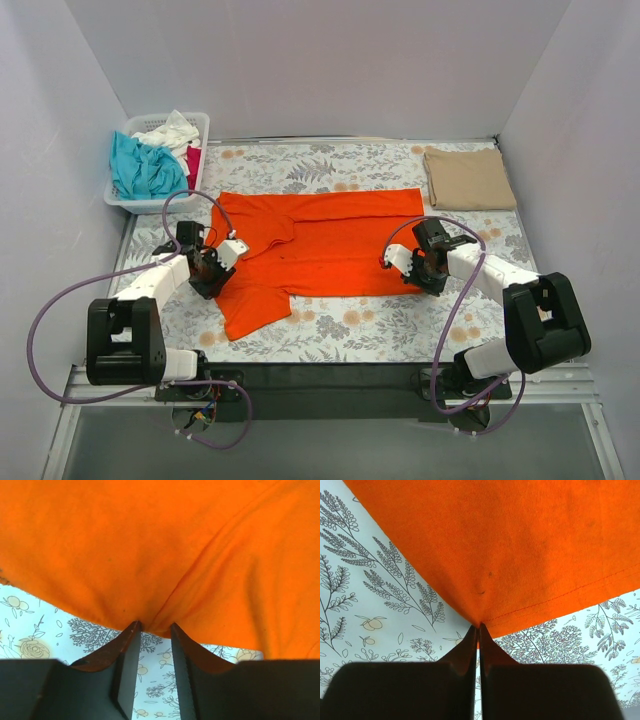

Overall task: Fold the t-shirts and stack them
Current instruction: Fold the tshirt

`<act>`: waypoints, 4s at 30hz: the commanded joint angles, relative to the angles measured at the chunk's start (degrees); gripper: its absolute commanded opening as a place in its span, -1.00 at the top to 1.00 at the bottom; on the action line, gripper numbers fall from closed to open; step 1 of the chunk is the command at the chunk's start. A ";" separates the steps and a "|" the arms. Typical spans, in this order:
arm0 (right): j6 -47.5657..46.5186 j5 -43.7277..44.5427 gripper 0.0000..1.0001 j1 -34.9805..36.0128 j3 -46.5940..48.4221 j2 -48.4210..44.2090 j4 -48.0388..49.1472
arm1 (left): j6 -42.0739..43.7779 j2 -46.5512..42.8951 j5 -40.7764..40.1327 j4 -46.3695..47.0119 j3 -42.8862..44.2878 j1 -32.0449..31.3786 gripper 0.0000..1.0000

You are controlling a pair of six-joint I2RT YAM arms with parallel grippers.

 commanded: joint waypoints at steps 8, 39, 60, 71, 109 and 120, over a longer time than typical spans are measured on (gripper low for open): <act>-0.60 0.08 0.97 -0.37 -0.67 -1.82 -0.83 | 2.19 -2.92 0.58 -1.52 -2.40 0.16 1.00; -5.78 -3.62 0.97 -9.51 34.30 19.00 -5.75 | -7.47 19.83 11.39 -6.90 33.98 6.05 1.00; 1.42 -2.65 0.07 -9.59 43.54 23.59 -5.93 | -9.51 12.83 14.65 -6.98 31.28 5.70 0.16; 10.03 -10.29 0.36 -9.60 41.00 20.59 -11.02 | -12.40 1.74 9.82 -2.16 11.42 -8.35 0.21; 9.68 -12.49 0.32 -10.56 37.04 21.21 -11.03 | -19.17 23.86 -3.72 2.59 43.46 -12.67 1.00; 9.77 -13.02 0.16 -11.00 38.09 23.14 -11.02 | -21.98 37.85 -2.06 10.15 52.71 -9.42 1.00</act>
